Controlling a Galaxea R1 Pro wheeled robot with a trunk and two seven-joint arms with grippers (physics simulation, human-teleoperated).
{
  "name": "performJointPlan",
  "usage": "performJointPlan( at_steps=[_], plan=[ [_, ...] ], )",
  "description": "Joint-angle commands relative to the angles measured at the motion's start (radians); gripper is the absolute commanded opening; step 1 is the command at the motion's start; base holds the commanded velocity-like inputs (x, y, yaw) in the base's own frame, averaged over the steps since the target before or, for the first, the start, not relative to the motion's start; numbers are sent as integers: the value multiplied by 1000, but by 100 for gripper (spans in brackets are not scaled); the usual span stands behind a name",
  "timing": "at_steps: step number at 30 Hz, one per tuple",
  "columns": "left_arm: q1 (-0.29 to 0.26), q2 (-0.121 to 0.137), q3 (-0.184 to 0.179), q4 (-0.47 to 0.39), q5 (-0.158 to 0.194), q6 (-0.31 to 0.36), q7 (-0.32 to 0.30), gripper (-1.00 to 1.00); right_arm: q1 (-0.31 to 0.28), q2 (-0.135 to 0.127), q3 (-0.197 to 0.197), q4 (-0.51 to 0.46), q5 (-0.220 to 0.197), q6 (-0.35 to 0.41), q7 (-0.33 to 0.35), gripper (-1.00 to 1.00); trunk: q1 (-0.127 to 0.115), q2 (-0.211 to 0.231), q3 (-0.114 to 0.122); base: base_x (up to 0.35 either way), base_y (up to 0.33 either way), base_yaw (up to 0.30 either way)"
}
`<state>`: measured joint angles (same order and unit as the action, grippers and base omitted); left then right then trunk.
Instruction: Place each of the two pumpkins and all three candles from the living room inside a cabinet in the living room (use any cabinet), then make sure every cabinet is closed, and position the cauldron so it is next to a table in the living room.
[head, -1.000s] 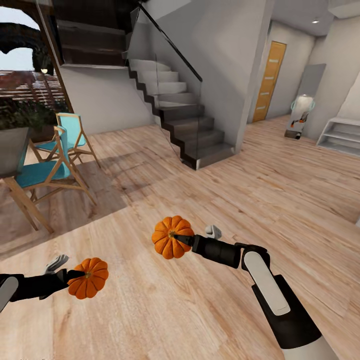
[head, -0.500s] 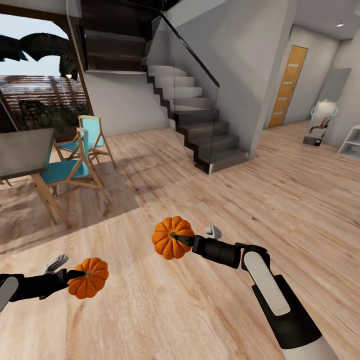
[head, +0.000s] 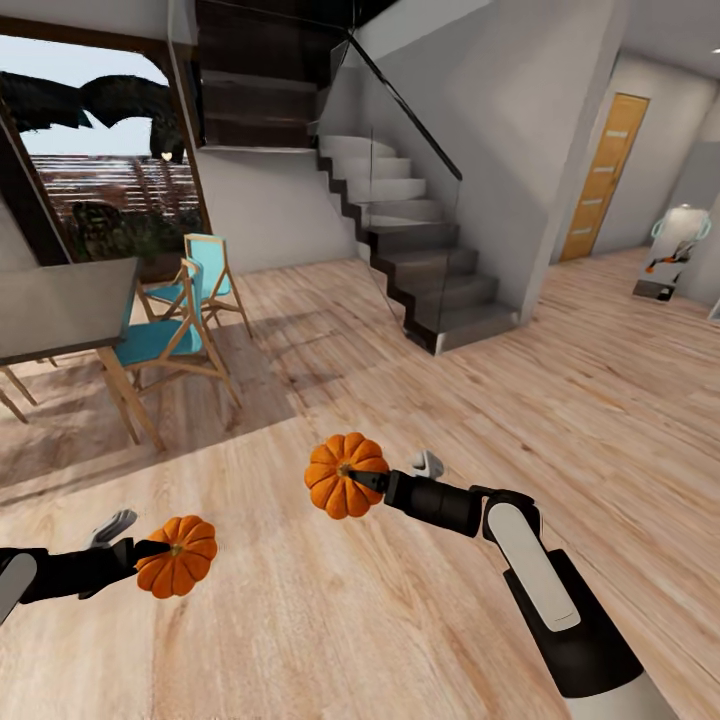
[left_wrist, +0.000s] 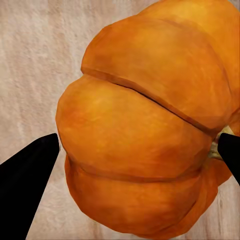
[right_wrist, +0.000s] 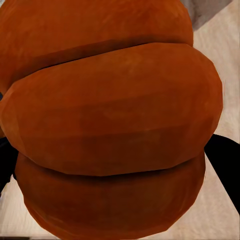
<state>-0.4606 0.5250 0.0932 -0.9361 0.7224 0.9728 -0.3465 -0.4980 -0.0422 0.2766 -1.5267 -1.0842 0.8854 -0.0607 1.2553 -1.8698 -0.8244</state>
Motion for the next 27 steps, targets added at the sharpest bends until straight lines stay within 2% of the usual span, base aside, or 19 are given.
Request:
performJointPlan(
  at_steps=[1, 7, 11, 14, 21, 23, 27],
  plan=[
    [-1, 0, 2, 0, -8, 4, -8, -100, -1, -1, 1, -1, -8, 2, -7, -100, 0, 0, -1, 0, 0, 279],
    [-1, 0, 7, 0, -6, 6, -10, -100, -1, -1, 2, -1, -4, 1, -7, -100, 0, 0, -1, 0, 0, 289],
    [-1, 0, 8, 0, -5, 6, -11, -100, -1, 2, 3, -1, 54, 3, -5, -100, 0, 0, -1, 0, 0, 291],
    [-1, 0, 8, 0, -5, 6, -9, -100, -1, 3, 4, -1, 90, 3, -4, -100, -12, 21, 9, 0, 0, 291],
    [-1, -3, 5, 0, -5, 5, -3, -100, -1, 3, 3, -1, 100, 3, -10, -100, -38, 70, 30, 0, 0, 291],
    [-1, -9, 4, 0, -7, 4, -1, -100, -1, 2, 0, -1, 103, 2, -29, -100, -46, 84, 37, 0, 0, 291],
    [-1, -25, 4, 0, -14, 3, 1, -100, -1, 4, -6, -1, 151, 2, -165, -100, -61, 112, 49, 0, 0, 291]
  ],
)
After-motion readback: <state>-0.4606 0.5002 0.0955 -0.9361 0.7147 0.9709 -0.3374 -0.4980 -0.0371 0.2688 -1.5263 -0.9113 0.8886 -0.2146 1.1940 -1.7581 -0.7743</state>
